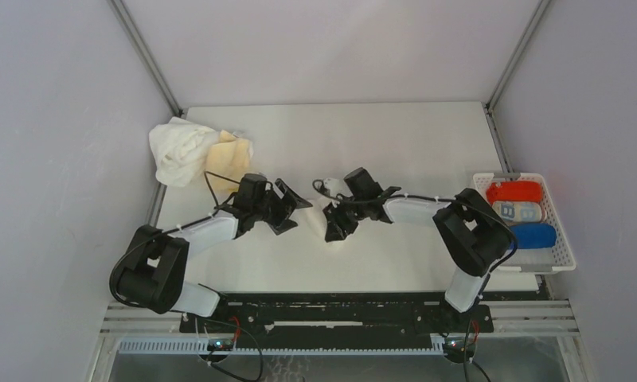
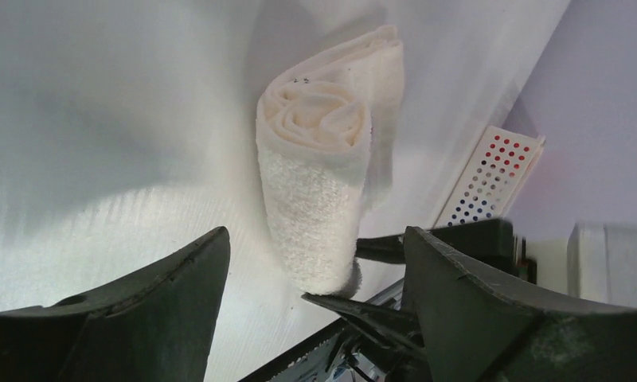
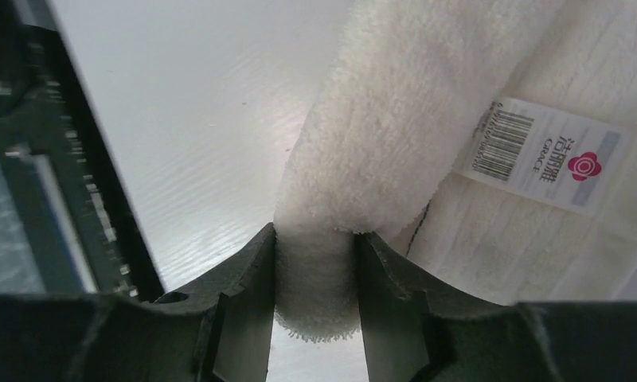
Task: Roll the towels
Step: Roll the towel at the center of the board.
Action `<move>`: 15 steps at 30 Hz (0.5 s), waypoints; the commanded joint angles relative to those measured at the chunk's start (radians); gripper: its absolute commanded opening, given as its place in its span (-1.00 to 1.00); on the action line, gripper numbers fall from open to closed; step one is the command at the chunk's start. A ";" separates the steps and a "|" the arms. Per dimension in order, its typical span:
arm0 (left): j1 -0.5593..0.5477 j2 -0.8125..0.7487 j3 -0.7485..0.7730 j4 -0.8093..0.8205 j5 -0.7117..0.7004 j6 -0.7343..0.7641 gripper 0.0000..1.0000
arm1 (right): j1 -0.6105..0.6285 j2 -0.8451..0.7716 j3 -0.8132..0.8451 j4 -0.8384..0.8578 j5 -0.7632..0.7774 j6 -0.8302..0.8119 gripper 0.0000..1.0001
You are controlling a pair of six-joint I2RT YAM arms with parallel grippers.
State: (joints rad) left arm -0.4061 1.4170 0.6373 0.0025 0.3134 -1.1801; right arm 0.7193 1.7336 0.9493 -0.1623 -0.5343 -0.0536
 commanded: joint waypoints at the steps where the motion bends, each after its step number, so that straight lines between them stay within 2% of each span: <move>1: 0.000 -0.019 -0.059 0.132 0.065 -0.043 0.70 | -0.096 0.092 -0.025 0.039 -0.451 0.127 -0.21; 5: -0.032 0.017 -0.054 0.164 0.076 -0.057 0.71 | -0.147 0.187 -0.024 0.107 -0.586 0.221 -0.20; 15: -0.072 0.126 -0.027 0.186 0.052 -0.091 0.62 | -0.248 0.352 -0.056 0.264 -0.664 0.431 -0.19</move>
State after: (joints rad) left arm -0.4713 1.5120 0.5842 0.1516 0.3561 -1.2503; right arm 0.4973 2.0106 0.9287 0.0715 -1.2026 0.2825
